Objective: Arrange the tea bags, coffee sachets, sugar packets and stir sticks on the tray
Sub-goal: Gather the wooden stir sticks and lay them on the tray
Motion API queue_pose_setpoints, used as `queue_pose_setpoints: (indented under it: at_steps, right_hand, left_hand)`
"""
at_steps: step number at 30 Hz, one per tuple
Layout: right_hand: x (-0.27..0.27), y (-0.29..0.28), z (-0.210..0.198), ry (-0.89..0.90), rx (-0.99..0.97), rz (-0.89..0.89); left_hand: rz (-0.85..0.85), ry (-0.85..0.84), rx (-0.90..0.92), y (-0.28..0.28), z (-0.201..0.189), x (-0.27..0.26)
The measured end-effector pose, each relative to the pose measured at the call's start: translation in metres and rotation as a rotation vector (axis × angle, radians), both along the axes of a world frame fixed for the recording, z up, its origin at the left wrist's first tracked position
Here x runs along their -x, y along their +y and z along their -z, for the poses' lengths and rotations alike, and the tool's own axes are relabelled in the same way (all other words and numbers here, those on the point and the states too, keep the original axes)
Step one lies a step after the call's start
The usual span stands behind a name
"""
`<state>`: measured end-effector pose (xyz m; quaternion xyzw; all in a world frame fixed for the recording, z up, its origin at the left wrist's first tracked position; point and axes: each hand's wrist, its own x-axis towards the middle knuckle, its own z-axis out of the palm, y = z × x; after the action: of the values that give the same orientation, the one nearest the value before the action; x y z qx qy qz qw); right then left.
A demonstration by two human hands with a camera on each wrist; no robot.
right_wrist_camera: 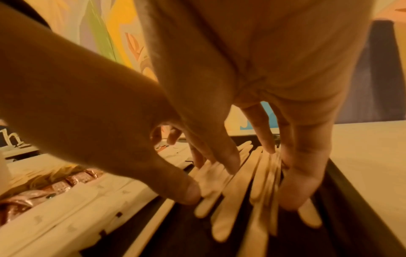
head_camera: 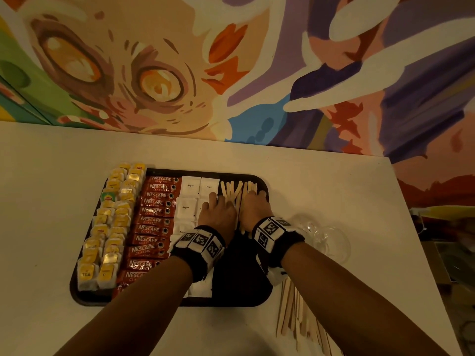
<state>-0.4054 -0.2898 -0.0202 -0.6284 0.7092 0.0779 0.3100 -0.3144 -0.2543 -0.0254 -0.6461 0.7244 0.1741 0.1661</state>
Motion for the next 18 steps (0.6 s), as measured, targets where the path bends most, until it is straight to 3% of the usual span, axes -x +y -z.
queue_pose_setpoints:
  at_steps: [5, 18]
  right_hand:
    - [0.003, 0.005, 0.004, -0.013, 0.05, -0.072]
    - [0.005, 0.006, 0.008, 0.003, 0.033, -0.127]
  left_hand:
    - [0.062, 0.071, 0.0, 0.0, 0.0, -0.001]
    - [0.165, 0.0, 0.014, -0.001, 0.0, -0.011]
